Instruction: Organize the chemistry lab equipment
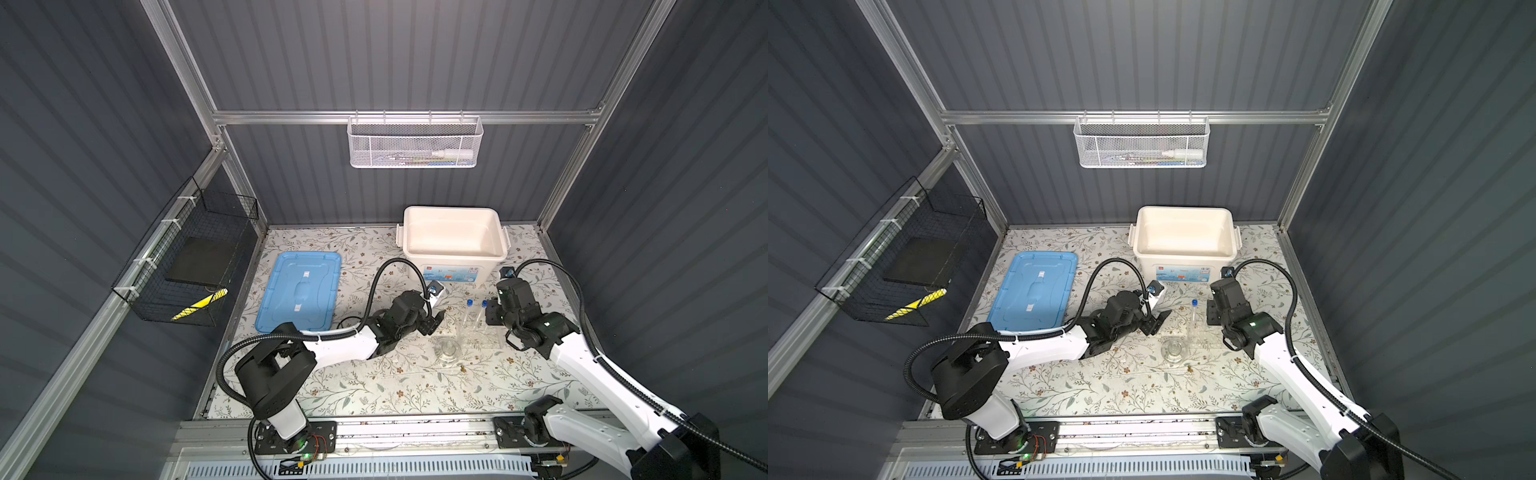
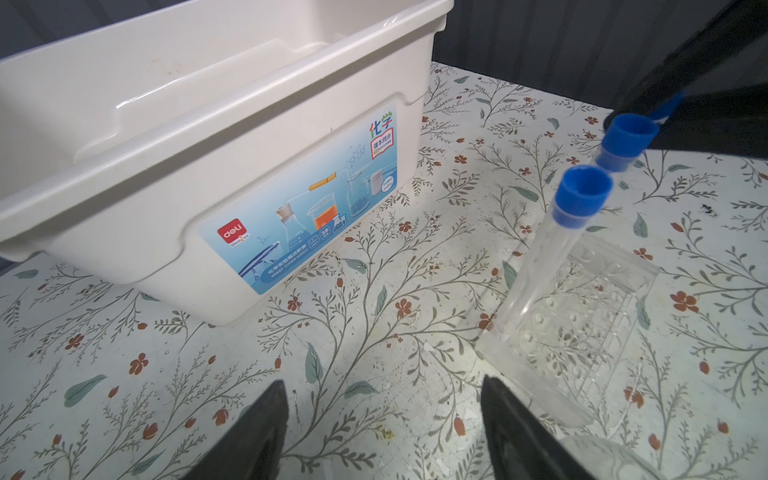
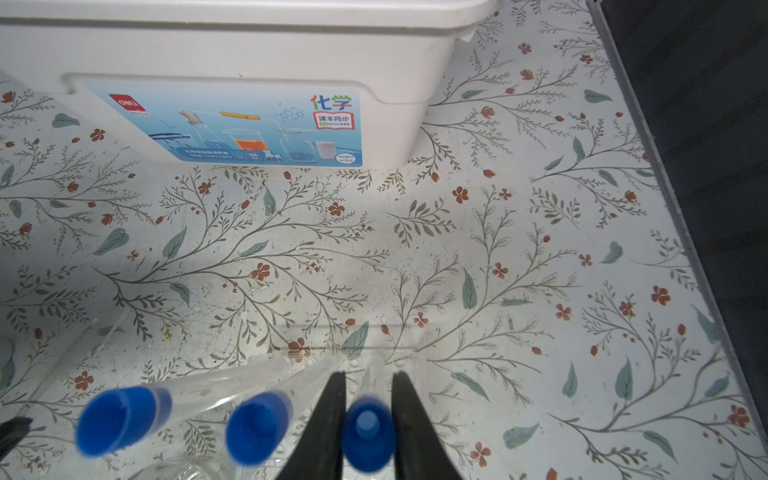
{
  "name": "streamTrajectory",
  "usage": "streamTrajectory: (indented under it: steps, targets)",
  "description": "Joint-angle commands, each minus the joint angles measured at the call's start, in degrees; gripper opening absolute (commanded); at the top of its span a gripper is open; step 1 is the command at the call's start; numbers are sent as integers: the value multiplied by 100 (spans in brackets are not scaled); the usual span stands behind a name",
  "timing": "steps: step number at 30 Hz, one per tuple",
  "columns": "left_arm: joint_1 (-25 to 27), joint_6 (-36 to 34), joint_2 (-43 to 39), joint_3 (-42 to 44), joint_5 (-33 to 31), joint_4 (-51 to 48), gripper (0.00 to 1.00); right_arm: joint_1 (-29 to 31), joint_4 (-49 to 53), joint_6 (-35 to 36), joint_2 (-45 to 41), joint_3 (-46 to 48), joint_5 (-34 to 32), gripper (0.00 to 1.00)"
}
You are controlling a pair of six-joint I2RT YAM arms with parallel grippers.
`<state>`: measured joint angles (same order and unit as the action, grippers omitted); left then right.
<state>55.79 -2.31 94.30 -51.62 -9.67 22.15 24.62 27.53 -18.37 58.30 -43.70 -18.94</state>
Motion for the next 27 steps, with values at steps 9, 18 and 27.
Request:
streamTrajectory:
  steps: [9,18,27]
  targets:
    - [21,86,80,54,-25,-10,75,42,9,-97,-80,64,-135,27]
    - [16,106,80,61,-19,-3,75,31,16,-79,-168,-35,-163,39]
    - [18,114,36,100,-60,-9,75,29,120,-35,-297,-145,-317,47]
